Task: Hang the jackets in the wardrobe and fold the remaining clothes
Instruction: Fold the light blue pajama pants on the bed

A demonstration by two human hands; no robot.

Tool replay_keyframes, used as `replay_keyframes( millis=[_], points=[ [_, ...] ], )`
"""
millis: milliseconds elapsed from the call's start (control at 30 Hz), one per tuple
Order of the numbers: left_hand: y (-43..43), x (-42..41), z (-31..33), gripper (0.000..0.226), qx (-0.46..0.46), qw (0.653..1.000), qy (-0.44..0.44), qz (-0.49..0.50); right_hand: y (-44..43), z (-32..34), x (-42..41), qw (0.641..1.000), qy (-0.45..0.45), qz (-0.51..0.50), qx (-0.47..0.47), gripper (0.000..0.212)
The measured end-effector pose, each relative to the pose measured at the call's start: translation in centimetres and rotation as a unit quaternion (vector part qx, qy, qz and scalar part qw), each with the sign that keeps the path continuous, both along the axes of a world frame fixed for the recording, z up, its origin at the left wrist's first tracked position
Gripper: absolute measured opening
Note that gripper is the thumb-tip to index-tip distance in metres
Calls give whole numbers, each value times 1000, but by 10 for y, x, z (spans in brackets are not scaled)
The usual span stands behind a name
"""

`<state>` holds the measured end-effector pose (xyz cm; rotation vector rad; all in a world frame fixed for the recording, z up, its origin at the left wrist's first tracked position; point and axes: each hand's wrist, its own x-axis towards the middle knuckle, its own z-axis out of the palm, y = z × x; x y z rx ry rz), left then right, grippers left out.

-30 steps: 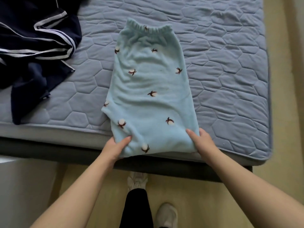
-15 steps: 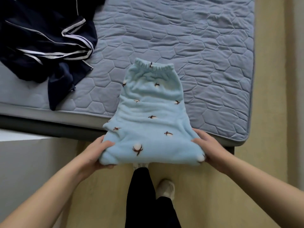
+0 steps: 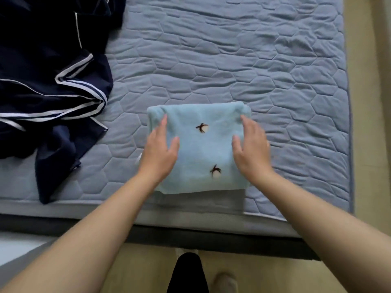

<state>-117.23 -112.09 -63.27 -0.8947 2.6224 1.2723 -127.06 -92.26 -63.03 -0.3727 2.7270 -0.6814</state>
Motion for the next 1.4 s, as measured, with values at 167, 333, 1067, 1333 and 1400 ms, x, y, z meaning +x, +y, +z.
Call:
replay_keyframes(
  millis=[167, 333, 1067, 1333, 1400],
  points=[
    [4, -16, -69, 66, -289, 936, -1, -199, -26, -77, 12, 959, 152, 213, 105, 65],
    [-5, -26, -137, 69, -315, 926, -13, -205, -20, -142, 2, 964, 132, 173, 150, 72],
    [-57, 32, -41, 88, 556, 766, -267, 180, 58, -40, 19, 758, -553, -251, -236, 41],
    [2, 119, 72, 72, 630, 704, -192, 265, 95, 46, 75, 677, -628, -276, -269, 40],
    [21, 151, 110, 61, 611, 716, -167, 293, 100, 79, 88, 683, -635, -250, -260, 40]
  ],
)
